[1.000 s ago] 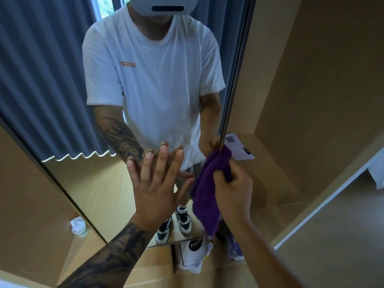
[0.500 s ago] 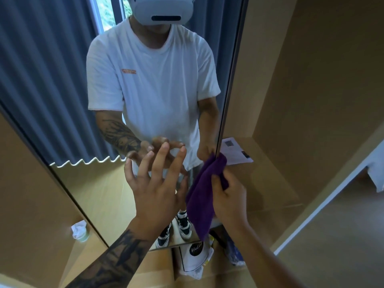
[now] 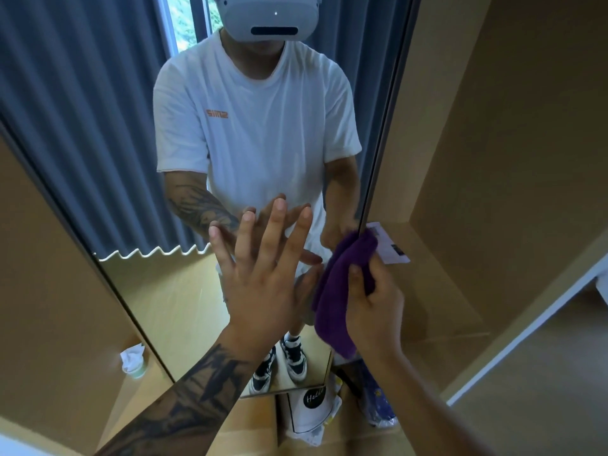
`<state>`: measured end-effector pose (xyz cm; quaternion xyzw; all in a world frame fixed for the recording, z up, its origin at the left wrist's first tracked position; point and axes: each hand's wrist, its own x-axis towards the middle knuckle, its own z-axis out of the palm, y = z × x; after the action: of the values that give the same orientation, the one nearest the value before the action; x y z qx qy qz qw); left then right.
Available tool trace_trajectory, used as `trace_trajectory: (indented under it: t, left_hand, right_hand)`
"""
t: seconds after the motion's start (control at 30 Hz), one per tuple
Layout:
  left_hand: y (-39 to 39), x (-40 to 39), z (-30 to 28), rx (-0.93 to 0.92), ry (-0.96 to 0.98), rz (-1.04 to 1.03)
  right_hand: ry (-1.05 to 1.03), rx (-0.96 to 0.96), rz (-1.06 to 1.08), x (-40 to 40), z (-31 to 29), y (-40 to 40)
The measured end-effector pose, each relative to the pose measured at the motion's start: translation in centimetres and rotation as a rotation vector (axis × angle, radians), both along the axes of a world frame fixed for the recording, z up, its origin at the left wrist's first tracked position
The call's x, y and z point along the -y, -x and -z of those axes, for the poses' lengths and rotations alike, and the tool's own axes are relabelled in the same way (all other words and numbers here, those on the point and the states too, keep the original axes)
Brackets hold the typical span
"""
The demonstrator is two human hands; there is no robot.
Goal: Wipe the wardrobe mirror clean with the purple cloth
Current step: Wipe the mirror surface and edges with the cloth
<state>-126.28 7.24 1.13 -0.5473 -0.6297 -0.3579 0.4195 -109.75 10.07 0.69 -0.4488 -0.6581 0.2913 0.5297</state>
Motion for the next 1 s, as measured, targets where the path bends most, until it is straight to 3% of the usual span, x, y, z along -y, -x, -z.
trace_trajectory:
  t: [0.13,0.37,0.47,0.67,0.9,1.0]
  left_hand:
    - [0.1,-0.4,0.2,-0.001,-0.012,0.004]
    - [0.2,-0.7,0.5,-0.025,-0.036,-0.014]
    - [0.2,-0.8,0.6,-0.013,-0.046,-0.003]
    - [0.3,-0.5,0.6,-0.024,-0.023,-0.012]
    - [0.0,-0.6,0.5,-0.006,-0.024,-0.02]
    - [0.0,-0.6,0.6,-0.016,-0.022,-0.024]
  right_hand:
    - [0.042,0.008,-0.023,0.0,-1.3,-0.5]
    - [-0.3,-0.097,0.008,-2.0,-13.3,0.9]
    - [-0.327,-0.087,0.016,-2.1,-11.6,1.2]
    - [-0.106,-0.007,0.003,-0.8,-1.8,0.4]
    - [-0.289,-0.081,-0.003,-2.5,-11.4,0.4]
    - [-0.364,-0.098,0.028,-3.1,-11.7,0.8]
